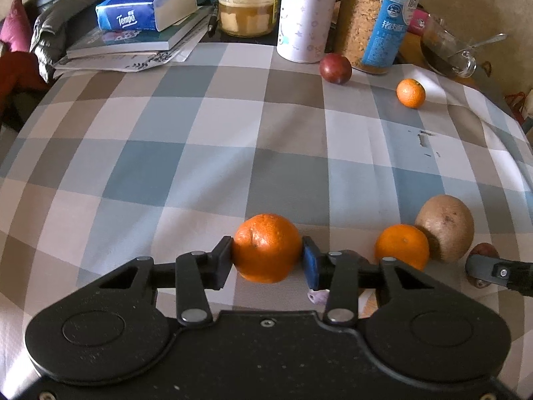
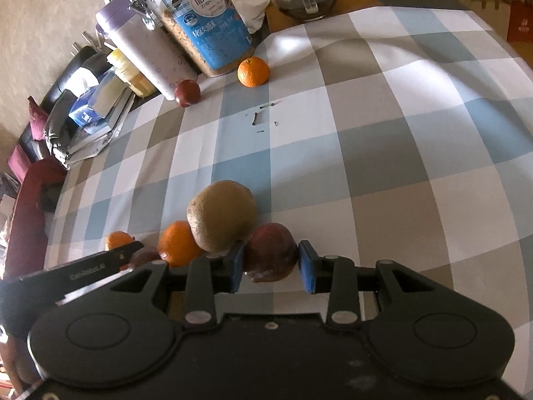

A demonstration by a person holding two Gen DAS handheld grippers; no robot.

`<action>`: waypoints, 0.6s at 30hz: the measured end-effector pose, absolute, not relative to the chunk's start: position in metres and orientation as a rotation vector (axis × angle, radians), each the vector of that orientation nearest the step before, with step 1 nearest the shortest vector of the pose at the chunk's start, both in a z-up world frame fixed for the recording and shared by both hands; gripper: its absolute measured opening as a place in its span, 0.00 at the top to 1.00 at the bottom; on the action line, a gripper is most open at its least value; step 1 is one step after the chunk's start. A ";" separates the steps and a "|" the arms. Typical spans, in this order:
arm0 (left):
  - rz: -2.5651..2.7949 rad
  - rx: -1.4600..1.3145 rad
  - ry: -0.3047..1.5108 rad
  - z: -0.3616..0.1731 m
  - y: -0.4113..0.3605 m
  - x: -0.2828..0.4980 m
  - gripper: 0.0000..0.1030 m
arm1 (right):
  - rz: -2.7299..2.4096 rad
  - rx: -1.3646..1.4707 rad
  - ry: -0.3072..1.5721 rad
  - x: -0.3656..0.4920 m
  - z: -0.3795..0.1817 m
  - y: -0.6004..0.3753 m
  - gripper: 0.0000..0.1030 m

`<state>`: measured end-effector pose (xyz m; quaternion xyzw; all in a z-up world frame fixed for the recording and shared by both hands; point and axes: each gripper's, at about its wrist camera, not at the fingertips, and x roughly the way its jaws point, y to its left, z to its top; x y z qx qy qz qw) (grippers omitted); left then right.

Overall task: Organize fruits
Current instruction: 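Grasp the mandarin with the left tool while the right tool lifts the plum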

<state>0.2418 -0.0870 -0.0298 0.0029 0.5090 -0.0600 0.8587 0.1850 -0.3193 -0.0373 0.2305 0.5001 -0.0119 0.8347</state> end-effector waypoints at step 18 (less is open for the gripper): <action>-0.172 0.048 1.063 0.024 -0.071 0.158 0.51 | 0.020 0.445 0.988 0.157 0.015 -0.311 0.65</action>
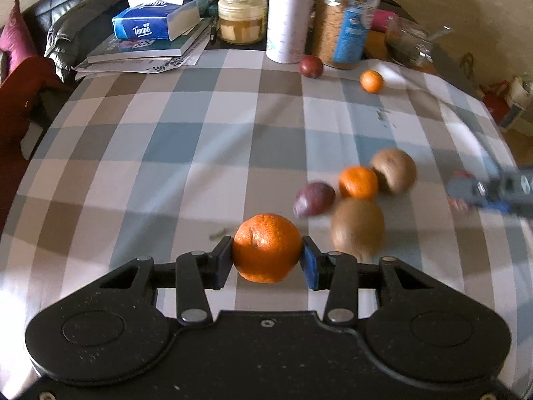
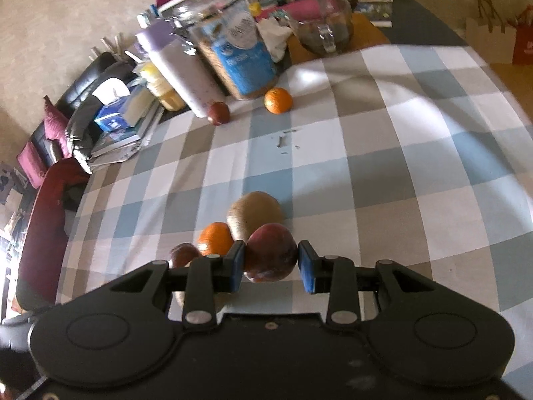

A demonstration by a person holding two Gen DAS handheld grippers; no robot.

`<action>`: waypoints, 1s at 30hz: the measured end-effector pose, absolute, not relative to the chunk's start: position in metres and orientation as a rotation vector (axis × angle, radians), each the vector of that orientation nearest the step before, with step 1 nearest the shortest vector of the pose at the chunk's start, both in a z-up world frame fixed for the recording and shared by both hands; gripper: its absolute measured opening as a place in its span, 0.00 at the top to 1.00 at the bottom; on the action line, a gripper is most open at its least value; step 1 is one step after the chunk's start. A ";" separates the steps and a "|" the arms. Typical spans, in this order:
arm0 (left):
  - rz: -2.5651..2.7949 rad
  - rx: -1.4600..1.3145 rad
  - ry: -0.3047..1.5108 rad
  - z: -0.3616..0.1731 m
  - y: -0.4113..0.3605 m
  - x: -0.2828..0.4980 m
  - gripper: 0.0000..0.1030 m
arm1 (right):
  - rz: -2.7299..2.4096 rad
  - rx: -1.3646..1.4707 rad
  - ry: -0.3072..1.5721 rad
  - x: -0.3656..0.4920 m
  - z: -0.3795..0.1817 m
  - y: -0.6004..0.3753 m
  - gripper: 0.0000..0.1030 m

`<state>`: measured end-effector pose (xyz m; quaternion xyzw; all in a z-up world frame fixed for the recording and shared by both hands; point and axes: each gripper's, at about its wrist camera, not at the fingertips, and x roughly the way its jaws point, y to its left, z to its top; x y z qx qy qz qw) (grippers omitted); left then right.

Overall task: Organize fruits
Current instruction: 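Grasp the mandarin with the left tool while the right tool lifts the plum, then carry the mandarin into the tray and open the left tool while the right tool releases the plum there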

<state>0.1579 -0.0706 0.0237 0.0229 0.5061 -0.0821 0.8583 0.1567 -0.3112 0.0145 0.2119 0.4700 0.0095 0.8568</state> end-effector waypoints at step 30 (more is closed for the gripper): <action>-0.158 0.060 0.984 0.018 -0.005 0.023 0.51 | 0.173 0.396 1.019 0.021 0.033 -0.242 0.65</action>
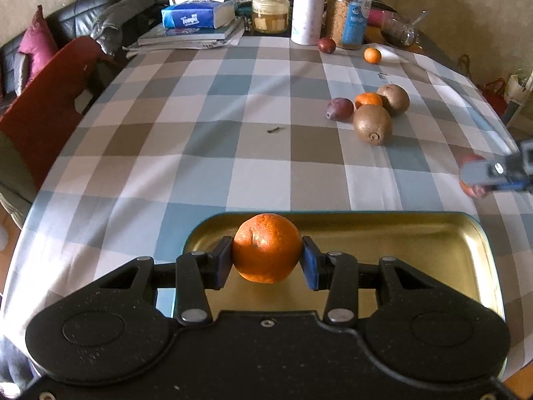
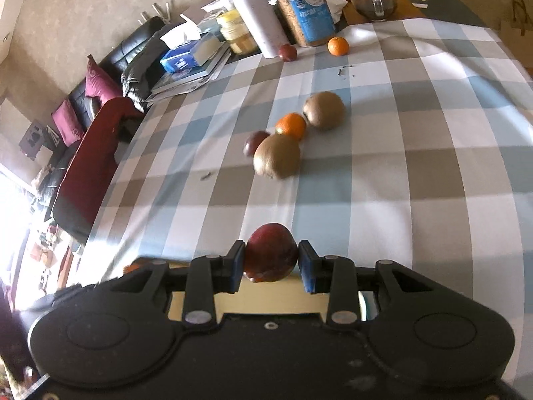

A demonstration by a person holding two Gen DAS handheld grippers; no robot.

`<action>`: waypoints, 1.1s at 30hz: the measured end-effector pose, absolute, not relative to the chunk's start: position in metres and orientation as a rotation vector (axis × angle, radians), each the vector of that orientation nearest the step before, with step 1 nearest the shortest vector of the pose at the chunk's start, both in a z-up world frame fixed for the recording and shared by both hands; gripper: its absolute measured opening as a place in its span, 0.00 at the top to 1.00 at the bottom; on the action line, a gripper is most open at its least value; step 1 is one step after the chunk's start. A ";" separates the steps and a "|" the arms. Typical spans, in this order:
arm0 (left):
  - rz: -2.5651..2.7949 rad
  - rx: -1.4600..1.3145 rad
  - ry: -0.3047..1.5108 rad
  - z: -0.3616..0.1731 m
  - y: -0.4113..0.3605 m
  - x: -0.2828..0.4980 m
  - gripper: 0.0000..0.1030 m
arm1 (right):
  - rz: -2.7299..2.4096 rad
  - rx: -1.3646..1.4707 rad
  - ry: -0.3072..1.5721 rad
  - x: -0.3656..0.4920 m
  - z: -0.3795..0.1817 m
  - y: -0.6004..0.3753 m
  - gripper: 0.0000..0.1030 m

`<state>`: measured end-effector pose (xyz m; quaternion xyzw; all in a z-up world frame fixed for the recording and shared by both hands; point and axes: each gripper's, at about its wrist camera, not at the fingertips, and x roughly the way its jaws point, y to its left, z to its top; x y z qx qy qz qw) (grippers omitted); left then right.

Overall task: Organize fruits
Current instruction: 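Carry the mandarin into the tray and open the left tool while the right tool releases the plum there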

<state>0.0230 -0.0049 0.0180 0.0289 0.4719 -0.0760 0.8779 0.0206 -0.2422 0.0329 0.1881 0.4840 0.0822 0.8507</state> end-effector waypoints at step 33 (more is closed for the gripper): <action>-0.226 0.032 1.062 0.000 0.021 0.022 0.51 | -0.031 0.386 1.108 -0.046 0.009 -0.203 0.65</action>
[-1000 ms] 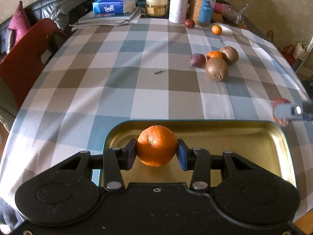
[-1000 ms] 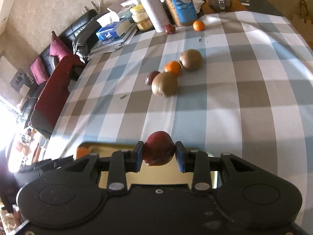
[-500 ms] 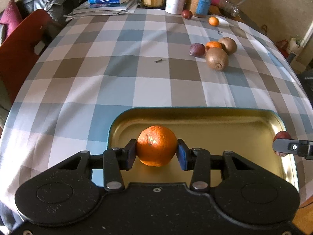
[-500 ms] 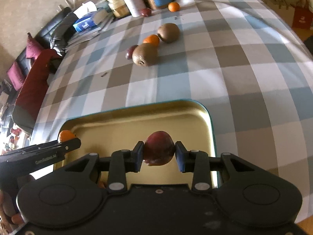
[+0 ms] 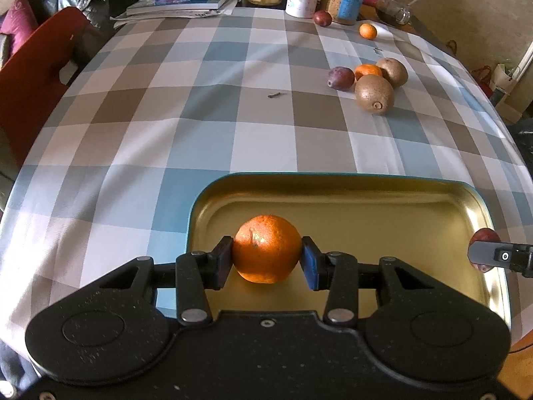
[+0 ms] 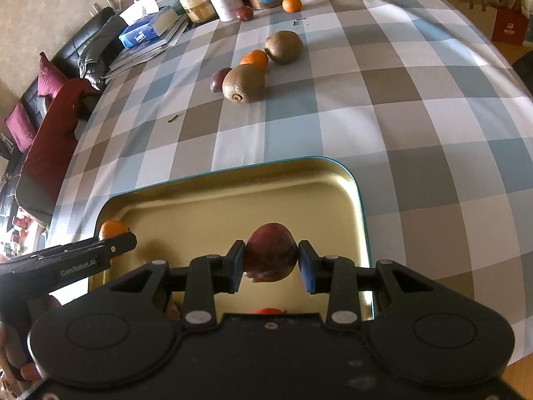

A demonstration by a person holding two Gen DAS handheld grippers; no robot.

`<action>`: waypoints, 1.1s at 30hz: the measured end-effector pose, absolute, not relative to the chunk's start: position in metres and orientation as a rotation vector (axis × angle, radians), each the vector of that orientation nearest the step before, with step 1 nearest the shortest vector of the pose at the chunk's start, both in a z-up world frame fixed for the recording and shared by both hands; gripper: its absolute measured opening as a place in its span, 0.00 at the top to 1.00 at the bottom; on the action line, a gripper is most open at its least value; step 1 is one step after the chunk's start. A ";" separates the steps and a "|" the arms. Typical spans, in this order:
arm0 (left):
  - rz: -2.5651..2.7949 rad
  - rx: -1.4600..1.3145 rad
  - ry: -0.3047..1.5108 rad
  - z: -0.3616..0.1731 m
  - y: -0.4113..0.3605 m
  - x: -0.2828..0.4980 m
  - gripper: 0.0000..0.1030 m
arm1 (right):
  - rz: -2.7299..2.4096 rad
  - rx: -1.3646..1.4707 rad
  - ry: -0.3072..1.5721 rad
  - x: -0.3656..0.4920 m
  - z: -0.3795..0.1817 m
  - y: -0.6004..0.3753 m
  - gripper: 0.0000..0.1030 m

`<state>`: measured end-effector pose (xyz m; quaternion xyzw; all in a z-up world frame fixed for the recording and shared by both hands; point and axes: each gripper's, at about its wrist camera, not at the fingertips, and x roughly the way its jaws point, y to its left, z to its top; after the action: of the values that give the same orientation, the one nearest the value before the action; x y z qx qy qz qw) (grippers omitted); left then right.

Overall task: Organize fruits
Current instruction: 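Carry the mandarin into the tray and open the left tool while the right tool releases the plum there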

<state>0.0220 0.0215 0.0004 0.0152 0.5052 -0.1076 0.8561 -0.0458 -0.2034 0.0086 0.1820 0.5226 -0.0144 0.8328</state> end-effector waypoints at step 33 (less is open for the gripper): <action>-0.215 0.084 1.074 0.009 0.001 0.027 0.47 | 0.030 0.451 1.092 -0.043 0.011 -0.215 0.64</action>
<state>0.0270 0.0015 0.0085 0.0399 0.5106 -0.1023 0.8528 -0.0428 -0.2152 0.0113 0.2128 0.5147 0.0142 0.8304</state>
